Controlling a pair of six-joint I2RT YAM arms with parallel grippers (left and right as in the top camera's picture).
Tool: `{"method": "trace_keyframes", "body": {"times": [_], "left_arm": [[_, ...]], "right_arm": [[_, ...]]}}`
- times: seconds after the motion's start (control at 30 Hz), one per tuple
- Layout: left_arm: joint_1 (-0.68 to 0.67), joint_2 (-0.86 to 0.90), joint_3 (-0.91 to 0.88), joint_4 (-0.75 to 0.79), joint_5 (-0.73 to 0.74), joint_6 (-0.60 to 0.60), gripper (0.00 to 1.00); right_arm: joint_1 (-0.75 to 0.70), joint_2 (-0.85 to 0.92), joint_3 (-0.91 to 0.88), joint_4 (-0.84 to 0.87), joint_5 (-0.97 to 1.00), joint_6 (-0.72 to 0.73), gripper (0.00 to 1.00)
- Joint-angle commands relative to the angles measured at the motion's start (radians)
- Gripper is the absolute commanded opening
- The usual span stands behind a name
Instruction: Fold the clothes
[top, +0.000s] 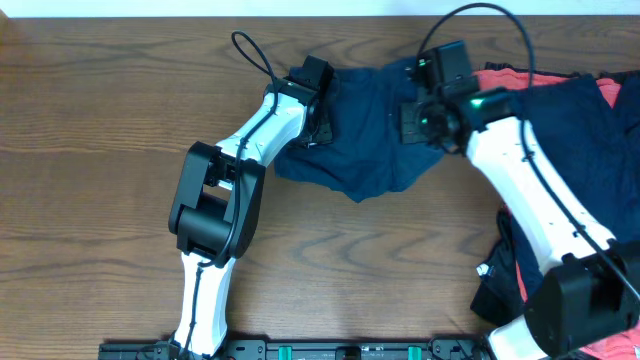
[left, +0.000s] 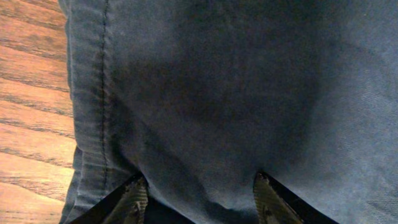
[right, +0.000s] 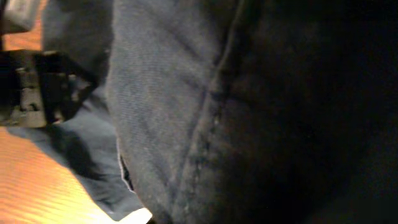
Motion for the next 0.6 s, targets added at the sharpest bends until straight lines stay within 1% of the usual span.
{"method": "trace_keyframes", "body": {"times": [0.0,0.23,0.57], "left_arm": [[-0.003,0.068,-0.045,-0.011,0.117,-0.01,0.57],[0.034,0.023,-0.045,-0.041,0.122,-0.016,0.58],[0.173,-0.121,-0.045,-0.15,0.119,0.003,0.59]], "right_arm": [[0.052,0.053,0.022,0.019,-0.01,0.054,0.01],[0.11,0.128,0.022,0.069,-0.029,0.076,0.01],[0.12,0.129,0.033,0.085,-0.031,0.094,0.01]]}}
